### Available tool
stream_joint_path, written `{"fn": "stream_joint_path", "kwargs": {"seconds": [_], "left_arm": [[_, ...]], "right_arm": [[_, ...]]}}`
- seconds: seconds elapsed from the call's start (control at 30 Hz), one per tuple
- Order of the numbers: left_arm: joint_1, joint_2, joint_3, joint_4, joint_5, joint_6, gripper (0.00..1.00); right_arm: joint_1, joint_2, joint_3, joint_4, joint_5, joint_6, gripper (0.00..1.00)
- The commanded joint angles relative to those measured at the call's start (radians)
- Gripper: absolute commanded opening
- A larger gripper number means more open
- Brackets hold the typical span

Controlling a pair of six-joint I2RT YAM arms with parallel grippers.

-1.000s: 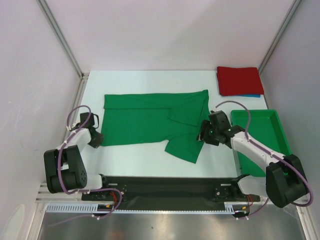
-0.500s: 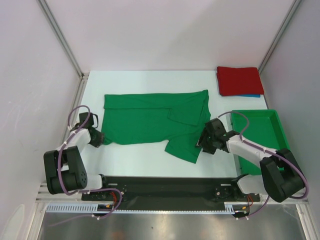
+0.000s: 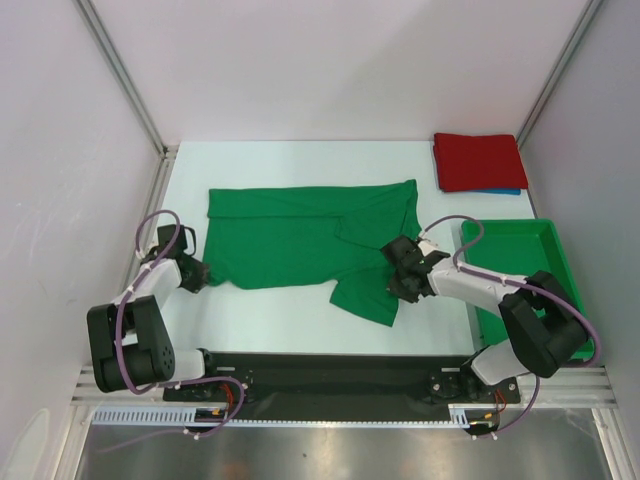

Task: Fold and stack the t-shirts
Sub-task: Fold the tshirt

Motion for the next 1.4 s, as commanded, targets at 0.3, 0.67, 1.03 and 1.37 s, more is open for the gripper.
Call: {"fn": "stream_joint_path", "kwargs": {"seconds": [0.3, 0.67, 1.03, 1.37], "left_arm": [[0.024, -0.027, 0.014, -0.003, -0.011, 0.025, 0.00], [0.025, -0.090, 0.058, -0.031, -0.052, 0.063, 0.00], [0.024, -0.173, 0.083, 0.091, 0.032, 0.160, 0.00], [0.024, -0.041, 0.199, 0.126, 0.067, 0.149, 0.00]], "right_arm": [[0.025, -0.075, -0.013, -0.085, 0.118, 0.006, 0.00], [-0.124, -0.241, -0.102, 0.168, -0.119, -0.307, 0.00], [-0.342, -0.173, 0.038, 0.265, -0.401, -0.523, 0.00], [-0.408, 0.006, 0.240, 0.268, -0.515, -0.557, 0.00]]}}
